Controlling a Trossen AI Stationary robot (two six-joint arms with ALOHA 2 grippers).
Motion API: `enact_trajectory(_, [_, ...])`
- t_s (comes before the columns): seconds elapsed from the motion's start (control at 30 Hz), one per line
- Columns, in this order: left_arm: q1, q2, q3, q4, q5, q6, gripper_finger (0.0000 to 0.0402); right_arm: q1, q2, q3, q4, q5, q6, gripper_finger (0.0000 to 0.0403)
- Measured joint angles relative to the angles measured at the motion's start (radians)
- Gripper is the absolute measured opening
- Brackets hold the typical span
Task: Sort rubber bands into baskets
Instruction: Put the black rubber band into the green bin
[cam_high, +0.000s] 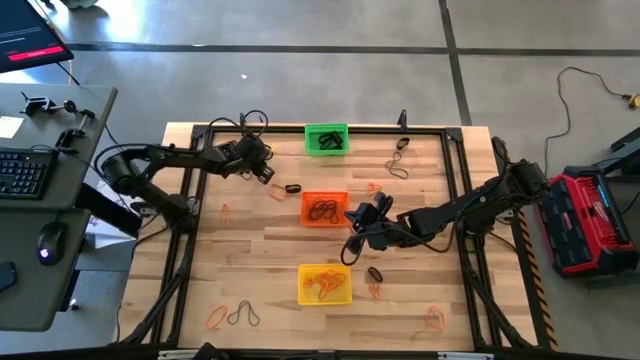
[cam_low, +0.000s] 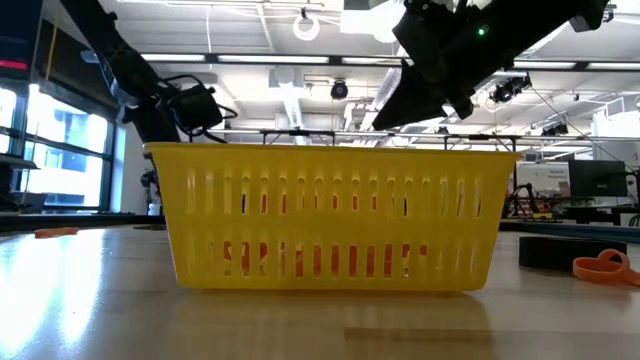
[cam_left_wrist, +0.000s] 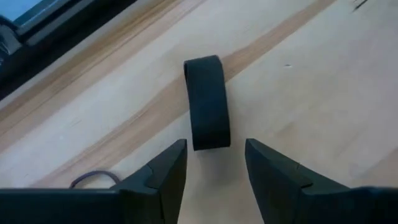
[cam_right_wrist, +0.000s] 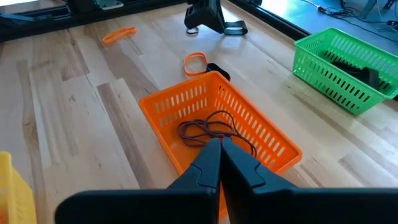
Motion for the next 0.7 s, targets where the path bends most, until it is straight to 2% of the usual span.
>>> enact_trajectory(0.27, [0.020, 0.050, 0.000, 0.052, 0.000, 0.017, 0.0148, 0.005, 0.000, 0.000, -0.012, 0.004, 0.000, 0.0000])
enact_trajectory(0.37, [0.024, 0.048, 0.000, 0.052, 0.004, 0.047, 0.0118, 0.007, 0.000, 0.000, -0.014, 0.005, 0.000, 0.0000])
enact_trajectory(0.5, [0.024, 0.034, 0.000, 0.056, 0.009, 0.099, 0.0051, 0.008, 0.000, 0.000, -0.021, 0.009, 0.000, 0.0000])
enact_trajectory(0.57, [0.024, 0.022, 0.000, 0.072, 0.044, 0.112, 0.0017, 0.008, 0.001, 0.000, -0.026, 0.012, 0.000, 0.0000])
enact_trajectory(0.7, [0.021, -0.006, 0.014, 0.081, 0.133, 0.103, 0.0009, 0.006, 0.001, 0.000, -0.028, 0.012, -0.017, 0.0000])
